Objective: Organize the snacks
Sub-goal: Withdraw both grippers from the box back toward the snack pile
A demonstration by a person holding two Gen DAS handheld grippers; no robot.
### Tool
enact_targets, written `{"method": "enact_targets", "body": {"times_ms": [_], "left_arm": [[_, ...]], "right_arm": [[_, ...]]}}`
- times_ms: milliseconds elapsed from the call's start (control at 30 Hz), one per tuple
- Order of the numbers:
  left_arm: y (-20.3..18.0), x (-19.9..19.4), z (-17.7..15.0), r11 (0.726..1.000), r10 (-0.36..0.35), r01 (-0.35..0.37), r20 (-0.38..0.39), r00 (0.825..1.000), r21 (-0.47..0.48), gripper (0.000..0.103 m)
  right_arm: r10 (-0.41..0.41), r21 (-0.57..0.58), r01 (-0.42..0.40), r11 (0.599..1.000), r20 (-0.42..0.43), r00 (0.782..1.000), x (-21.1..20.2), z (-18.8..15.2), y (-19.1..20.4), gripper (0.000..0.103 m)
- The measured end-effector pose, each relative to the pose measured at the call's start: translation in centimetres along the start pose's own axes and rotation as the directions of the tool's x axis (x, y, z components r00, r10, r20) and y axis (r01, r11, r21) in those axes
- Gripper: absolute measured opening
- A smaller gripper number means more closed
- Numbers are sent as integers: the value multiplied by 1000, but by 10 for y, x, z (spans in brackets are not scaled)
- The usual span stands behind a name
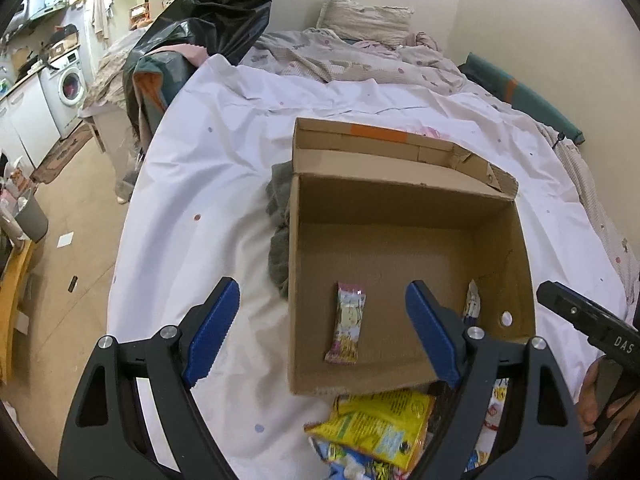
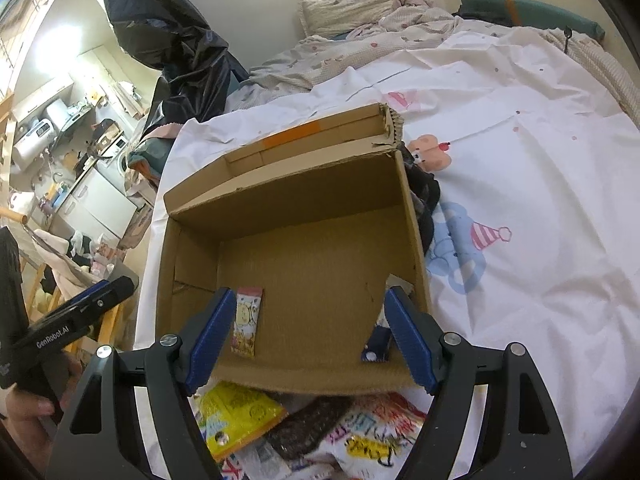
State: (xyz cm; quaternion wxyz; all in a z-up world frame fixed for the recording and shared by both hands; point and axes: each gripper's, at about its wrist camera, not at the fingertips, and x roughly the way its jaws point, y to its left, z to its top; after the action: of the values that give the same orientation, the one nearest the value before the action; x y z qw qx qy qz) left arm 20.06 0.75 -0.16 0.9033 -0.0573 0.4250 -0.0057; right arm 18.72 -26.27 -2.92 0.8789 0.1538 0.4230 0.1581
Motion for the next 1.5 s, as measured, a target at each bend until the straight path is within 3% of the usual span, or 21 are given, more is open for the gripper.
{"method": "enact_targets", "body": {"times_ms": [100,433,733,867,1000,1067,1100,1300,1467,1500], "left_arm": [[5,-9,-8,1000,-25,25,-9,1000,-17,83],[16,-30,-33,999,10,-10,-14,1000,-35,83],[35,-20,-59,995,-18,5,-132,991,-100,83],[36,1,-83,991,-59,24,-271,961,-131,83],[11,23,-114,984,-172,136,-429,887,-115,83],[-7,30,-128,982,-187,170,-488,852,-79,83],[-14,31,-134,982,-183,176,-504,844,-62,83],[-46,44,-151,987,-63,130,-532,844,90,83],[-45,49,-151,989,-58,121,-541,839,81,85],[-45,50,-152,991,-52,113,-544,838,79,89]], "right_arm": [[4,20,-4,1000,-8,1000,-8,-8,-4,79],[13,74,-11,997,-28,1000,-30,-35,-13,80],[-5,120,15,993,-83,997,-32,-55,-30,81],[-25,127,37,991,-100,995,-32,-61,-37,81],[-39,130,53,990,-110,993,-32,-62,-42,81],[-37,136,52,989,-112,993,-32,-62,-42,81],[-35,135,50,990,-111,993,-32,-62,-42,81],[-37,122,50,991,-111,993,-31,-62,-40,81],[-38,120,52,991,-111,993,-30,-62,-40,81],[-37,121,51,991,-112,993,-30,-62,-40,81]]}}
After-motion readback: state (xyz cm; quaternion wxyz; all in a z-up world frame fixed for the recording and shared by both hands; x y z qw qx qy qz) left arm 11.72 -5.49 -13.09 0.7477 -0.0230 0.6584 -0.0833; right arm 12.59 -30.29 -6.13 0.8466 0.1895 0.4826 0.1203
